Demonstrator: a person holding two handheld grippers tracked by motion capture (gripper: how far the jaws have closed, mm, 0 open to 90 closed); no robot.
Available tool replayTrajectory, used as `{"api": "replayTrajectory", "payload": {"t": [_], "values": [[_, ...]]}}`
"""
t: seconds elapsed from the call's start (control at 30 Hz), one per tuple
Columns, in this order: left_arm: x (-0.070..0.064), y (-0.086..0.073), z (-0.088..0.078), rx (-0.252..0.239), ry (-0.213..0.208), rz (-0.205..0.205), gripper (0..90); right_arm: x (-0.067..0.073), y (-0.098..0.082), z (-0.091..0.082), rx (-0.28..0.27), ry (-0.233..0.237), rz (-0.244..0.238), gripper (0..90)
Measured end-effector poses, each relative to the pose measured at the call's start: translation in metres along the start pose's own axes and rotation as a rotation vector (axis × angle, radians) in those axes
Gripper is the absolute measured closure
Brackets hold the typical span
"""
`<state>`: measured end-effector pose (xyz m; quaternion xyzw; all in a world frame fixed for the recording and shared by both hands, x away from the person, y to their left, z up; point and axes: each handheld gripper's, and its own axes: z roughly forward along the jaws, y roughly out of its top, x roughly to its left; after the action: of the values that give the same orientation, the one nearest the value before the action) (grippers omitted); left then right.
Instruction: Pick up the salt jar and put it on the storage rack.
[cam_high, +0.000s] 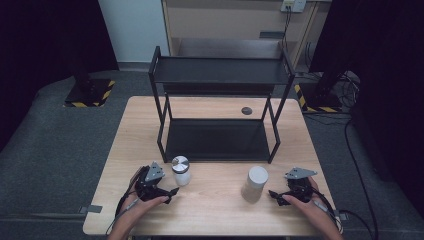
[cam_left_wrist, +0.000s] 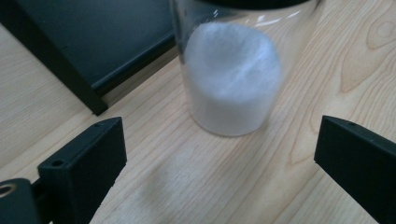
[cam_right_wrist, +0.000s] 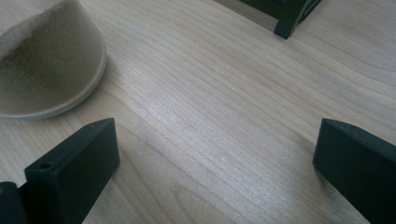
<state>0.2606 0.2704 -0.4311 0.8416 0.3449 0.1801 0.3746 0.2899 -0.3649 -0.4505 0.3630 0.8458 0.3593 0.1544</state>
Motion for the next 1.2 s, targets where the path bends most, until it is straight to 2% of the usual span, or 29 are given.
{"api": "replayTrajectory", "payload": {"t": [0.3, 0.43, 0.5, 1.2], "values": [[-0.01, 0.007, 0.003, -0.021, 0.006, 0.001, 1.0, 0.0, 0.0, 0.0, 0.0, -0.001, 0.001, 1.3], [-0.01, 0.008, 0.006, -0.026, -0.004, 0.0, 1.0, 0.001, 0.0, 0.0, 0.0, -0.004, 0.004, 1.3], [-0.012, 0.008, 0.006, -0.026, 0.006, 0.005, 1.0, 0.003, 0.0, 0.0, 0.0, -0.01, 0.008, 1.3], [-0.009, 0.01, 0.018, -0.073, 0.006, 0.004, 1.2, 0.011, -0.001, -0.001, 0.001, -0.044, 0.04, 1.3]]}}
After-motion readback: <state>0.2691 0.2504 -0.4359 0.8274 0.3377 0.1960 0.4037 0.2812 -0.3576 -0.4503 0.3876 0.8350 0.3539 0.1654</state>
